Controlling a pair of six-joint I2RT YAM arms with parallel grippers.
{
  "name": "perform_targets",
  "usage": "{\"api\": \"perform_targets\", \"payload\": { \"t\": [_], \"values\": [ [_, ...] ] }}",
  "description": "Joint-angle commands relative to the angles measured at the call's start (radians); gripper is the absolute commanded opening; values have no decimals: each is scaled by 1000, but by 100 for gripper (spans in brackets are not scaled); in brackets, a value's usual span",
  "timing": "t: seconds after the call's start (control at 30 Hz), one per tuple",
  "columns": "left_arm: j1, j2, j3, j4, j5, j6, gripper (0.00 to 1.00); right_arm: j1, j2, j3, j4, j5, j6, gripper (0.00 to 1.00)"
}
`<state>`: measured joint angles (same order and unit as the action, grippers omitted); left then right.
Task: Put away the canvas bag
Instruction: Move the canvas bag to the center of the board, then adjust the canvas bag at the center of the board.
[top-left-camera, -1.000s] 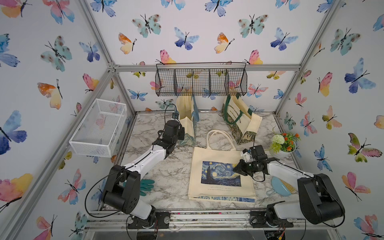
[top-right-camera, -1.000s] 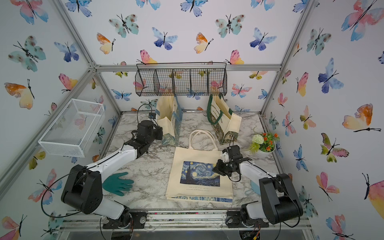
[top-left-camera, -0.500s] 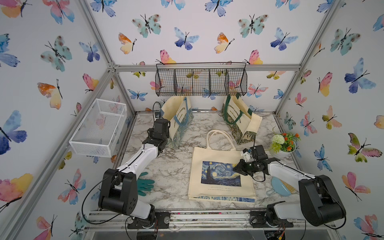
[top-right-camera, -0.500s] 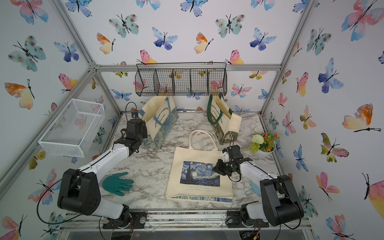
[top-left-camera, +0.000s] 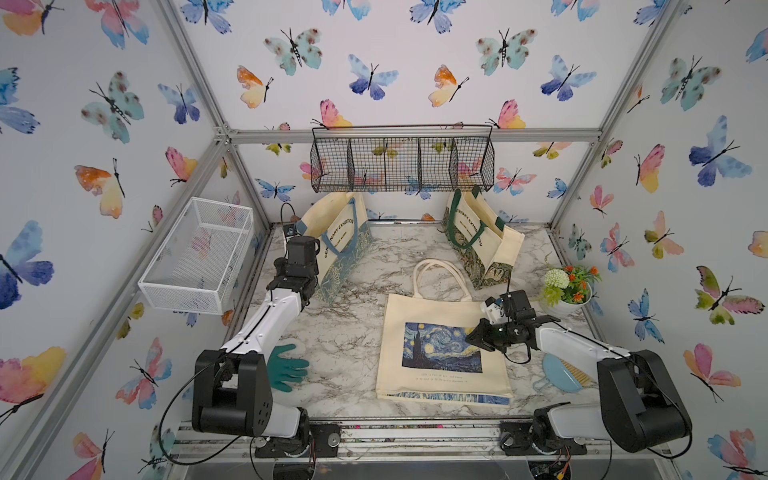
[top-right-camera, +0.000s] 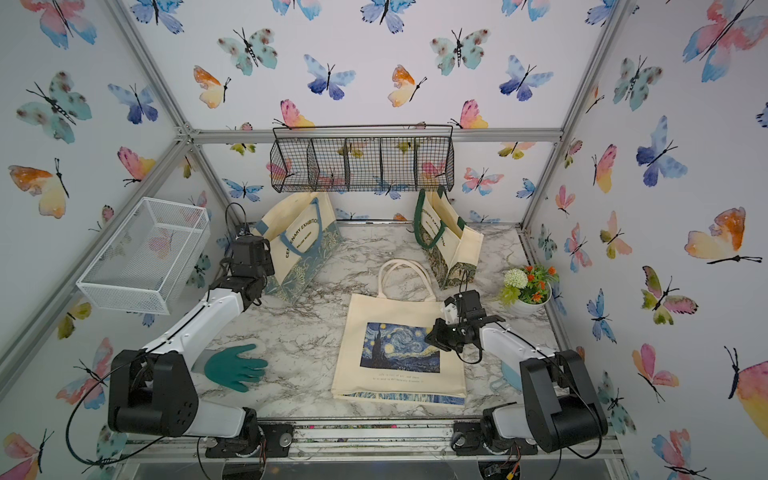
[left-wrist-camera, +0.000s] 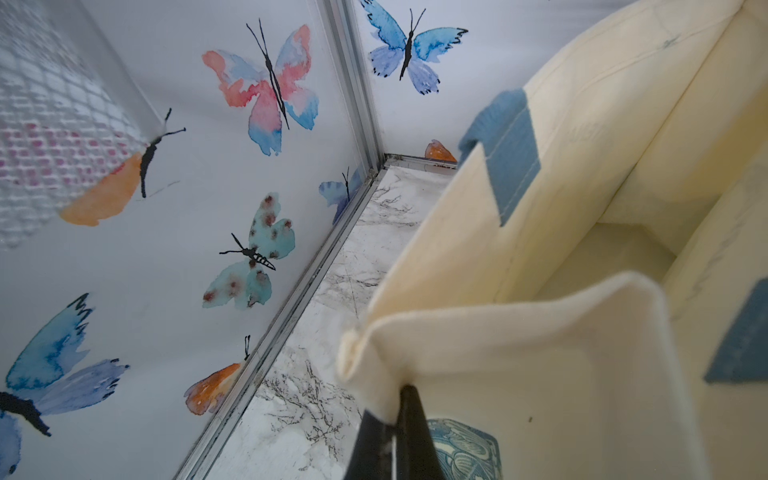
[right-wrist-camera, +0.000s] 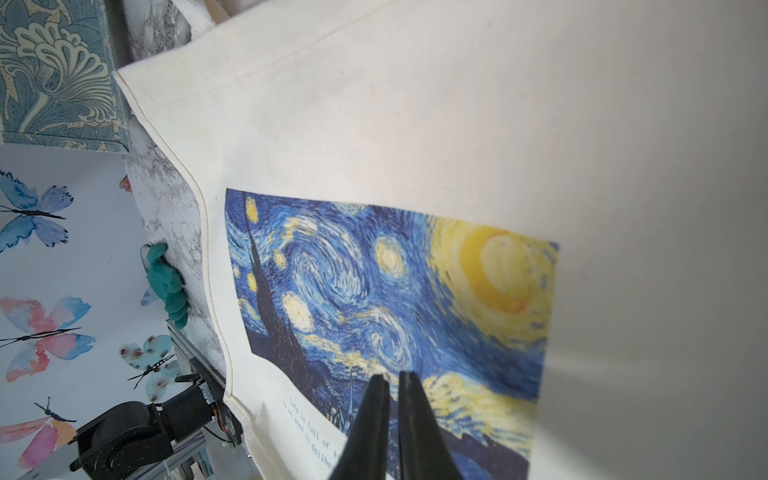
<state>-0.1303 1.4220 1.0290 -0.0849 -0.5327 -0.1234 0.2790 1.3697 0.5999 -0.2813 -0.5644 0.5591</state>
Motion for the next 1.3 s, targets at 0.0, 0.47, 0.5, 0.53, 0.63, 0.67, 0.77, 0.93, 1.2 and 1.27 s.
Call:
{"api": "perform_targets", "payload": {
  "t": [0.0, 0.47, 0.5, 0.53, 0.63, 0.67, 0.77, 0.93, 1.2, 1.27],
  "values": [
    [4, -51, -6, -52, 59, -48, 31, 2, -15, 31, -44, 7, -17, 11],
    [-24, -444, -182, -217, 317, -174, 59, 3, -44, 168, -216, 211, -84, 33],
    [-44, -484, -203, -218, 363, -171, 57, 2, -45, 180, -236, 241, -92, 34],
    [-90, -533, -228, -216, 415, -159, 56, 2, -47, 195, -259, 273, -101, 34],
    [-243, -616, -306, -164, 504, -121, 62, 2, -59, 231, -329, 373, -114, 37],
    [-283, -615, -324, -147, 538, -113, 64, 1, -64, 237, -344, 411, -114, 38],
    [-353, -525, -350, -138, 670, -115, 64, 2, -64, 238, -376, 516, -101, 47],
    [-421, -315, -359, -129, 696, -129, 63, 2, -3, 254, -419, 522, -63, 60],
    [-430, -105, -352, -66, 631, -238, 65, 1, 36, 155, -342, 445, -20, 64],
    [-430, -64, -361, -45, 632, -260, 66, 1, 51, 138, -331, 448, -7, 64]
  ]
}}
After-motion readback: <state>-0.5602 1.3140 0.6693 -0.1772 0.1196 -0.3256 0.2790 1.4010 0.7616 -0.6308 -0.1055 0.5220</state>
